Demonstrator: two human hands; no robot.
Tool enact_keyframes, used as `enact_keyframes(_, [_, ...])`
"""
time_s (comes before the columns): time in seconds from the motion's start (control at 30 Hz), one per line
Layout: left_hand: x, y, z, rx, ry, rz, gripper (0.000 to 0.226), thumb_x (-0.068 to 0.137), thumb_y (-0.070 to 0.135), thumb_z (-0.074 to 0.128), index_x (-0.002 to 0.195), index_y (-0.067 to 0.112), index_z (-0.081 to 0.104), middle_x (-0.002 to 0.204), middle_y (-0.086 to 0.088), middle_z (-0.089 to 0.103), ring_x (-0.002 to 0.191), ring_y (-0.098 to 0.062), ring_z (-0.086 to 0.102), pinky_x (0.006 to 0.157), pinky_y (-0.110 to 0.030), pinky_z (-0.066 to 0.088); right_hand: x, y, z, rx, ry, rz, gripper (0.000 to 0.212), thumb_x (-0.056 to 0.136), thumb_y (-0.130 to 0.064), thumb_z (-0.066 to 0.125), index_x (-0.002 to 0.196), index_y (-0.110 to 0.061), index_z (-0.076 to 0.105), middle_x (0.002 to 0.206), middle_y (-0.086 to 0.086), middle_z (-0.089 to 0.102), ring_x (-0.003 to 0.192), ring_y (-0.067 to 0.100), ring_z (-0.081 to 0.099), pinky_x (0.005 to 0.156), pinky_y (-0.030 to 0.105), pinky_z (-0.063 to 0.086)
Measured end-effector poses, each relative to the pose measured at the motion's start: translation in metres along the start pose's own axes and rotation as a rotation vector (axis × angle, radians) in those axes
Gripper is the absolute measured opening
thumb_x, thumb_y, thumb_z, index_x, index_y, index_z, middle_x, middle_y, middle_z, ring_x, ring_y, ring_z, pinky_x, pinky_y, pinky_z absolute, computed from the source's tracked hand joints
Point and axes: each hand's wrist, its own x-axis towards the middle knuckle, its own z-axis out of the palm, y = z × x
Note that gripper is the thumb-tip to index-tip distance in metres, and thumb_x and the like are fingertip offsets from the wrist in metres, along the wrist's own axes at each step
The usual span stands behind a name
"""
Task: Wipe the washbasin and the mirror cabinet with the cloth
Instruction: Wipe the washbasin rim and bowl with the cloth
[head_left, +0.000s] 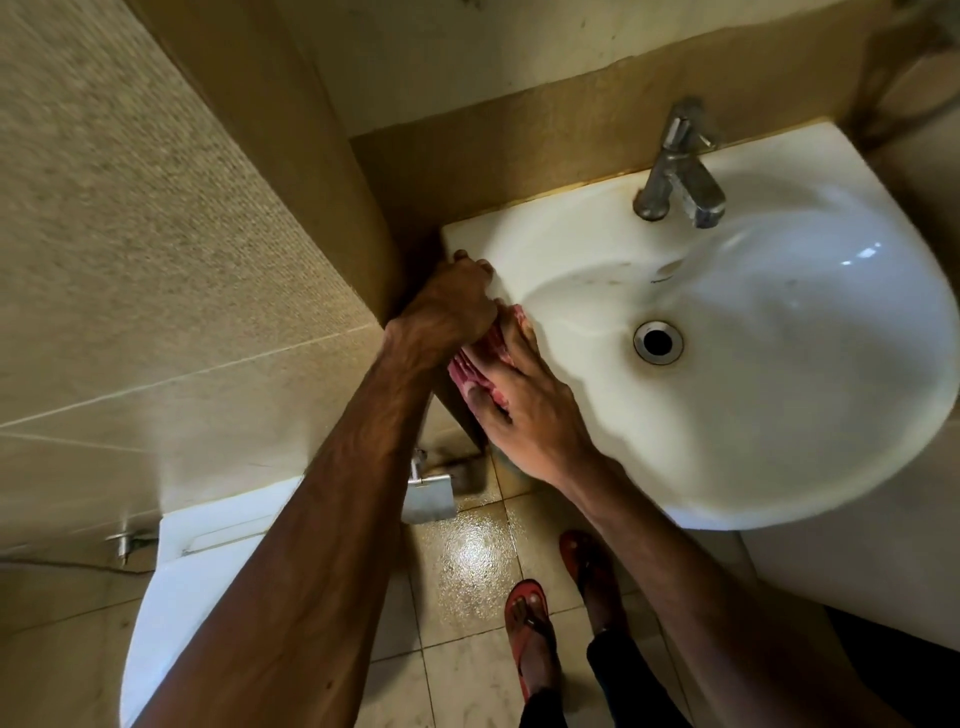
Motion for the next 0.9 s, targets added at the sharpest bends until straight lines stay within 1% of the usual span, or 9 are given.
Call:
enact_keyframes(0.1, [-0.006,-0.001,0.005,-0.040,0.026,-0.004,0.060,0.101,0.011,0.047,0.158,0.013,0.028,0.163,-0.015,0.028,0.141,-0.036,0.042,0.110,-0.041,0.047,-0.012,0.004,-0.002,-0.029,-0.025,-0.041,0.058,0.102,-0.040,0.050,0.158,-0.041,0.036,0.176,0.000,0.005,0.161,0.022,0.016,0.102,0.047,0.059])
enact_keyframes(0.23, [-0.013,-0.003,0.026,0.005,0.080,0.022,0.077,0.095,0.000,0.047,0.162,0.018,0.013,0.171,-0.009,-0.001,0.142,-0.041,0.041,0.101,-0.042,0.050,-0.054,0.010,-0.021,-0.090,-0.079,-0.110,0.060,0.104,-0.040,0.053,0.161,-0.039,0.033,0.176,-0.002,0.007,0.158,0.019,0.026,0.109,0.038,0.054])
enact_keyframes(0.3, [-0.012,-0.008,0.036,0.029,0.128,0.037,0.076,0.097,0.001,0.046,0.162,0.020,0.011,0.171,-0.009,-0.006,0.139,-0.042,0.045,0.099,-0.042,0.052,-0.075,0.017,-0.031,-0.151,-0.099,-0.147,0.066,0.102,-0.039,0.057,0.163,-0.035,0.030,0.175,0.000,0.014,0.157,0.018,0.029,0.115,0.035,0.048])
enact_keyframes(0.4, [-0.011,-0.012,0.040,0.028,0.155,0.073,0.072,0.100,0.005,0.045,0.162,0.021,0.011,0.171,-0.010,-0.006,0.138,-0.043,0.047,0.100,-0.043,0.051,-0.084,0.021,-0.038,-0.206,-0.110,-0.159,0.074,0.100,-0.042,0.061,0.165,-0.032,0.025,0.173,0.001,0.022,0.156,0.016,0.033,0.114,0.033,0.047])
enact_keyframes(0.53, [-0.008,-0.012,0.041,0.009,0.164,0.066,0.073,0.101,0.005,0.046,0.162,0.023,0.010,0.171,-0.009,-0.008,0.138,-0.042,0.046,0.099,-0.043,0.054,-0.060,0.009,-0.035,-0.148,-0.132,-0.059,0.070,0.105,-0.051,0.047,0.166,-0.031,0.019,0.171,0.001,0.026,0.152,0.018,0.037,0.109,0.039,0.052])
enact_keyframes(0.6, [-0.009,-0.011,0.041,0.010,0.148,0.059,0.077,0.100,0.008,0.050,0.162,0.024,0.007,0.171,-0.008,-0.011,0.142,-0.041,0.042,0.103,-0.046,0.054,-0.044,0.003,-0.034,-0.044,-0.158,0.047,0.066,0.109,-0.049,0.042,0.166,-0.030,0.015,0.172,0.002,0.021,0.155,0.020,0.031,0.111,0.045,0.051])
enact_keyframes(0.7, [-0.007,-0.008,0.041,0.065,0.144,0.016,0.078,0.100,0.015,0.053,0.162,0.023,0.006,0.171,-0.009,-0.009,0.146,-0.042,0.036,0.107,-0.048,0.051,-0.032,0.001,-0.034,0.056,-0.218,0.159,0.061,0.112,-0.046,0.033,0.166,-0.031,0.010,0.175,0.001,0.012,0.161,0.018,0.014,0.123,0.048,0.036])
enact_keyframes(0.77, [-0.006,-0.005,0.043,0.107,0.172,0.001,0.081,0.098,0.012,0.056,0.162,0.023,0.008,0.171,-0.010,-0.005,0.142,-0.042,0.042,0.102,-0.046,0.055,-0.040,0.001,-0.036,0.050,-0.230,0.123,0.059,0.112,-0.045,0.031,0.166,-0.030,0.011,0.175,0.001,0.013,0.162,0.019,0.011,0.127,0.046,0.029])
enact_keyframes(0.9, [-0.005,-0.005,0.052,0.079,0.229,-0.012,0.082,0.094,0.000,0.050,0.161,0.024,0.009,0.171,-0.008,-0.003,0.134,-0.040,0.051,0.093,-0.044,0.058,-0.063,0.006,-0.045,-0.009,-0.247,0.033,0.057,0.110,-0.042,0.033,0.165,-0.032,0.020,0.174,-0.002,0.017,0.160,0.015,0.018,0.122,0.035,0.033])
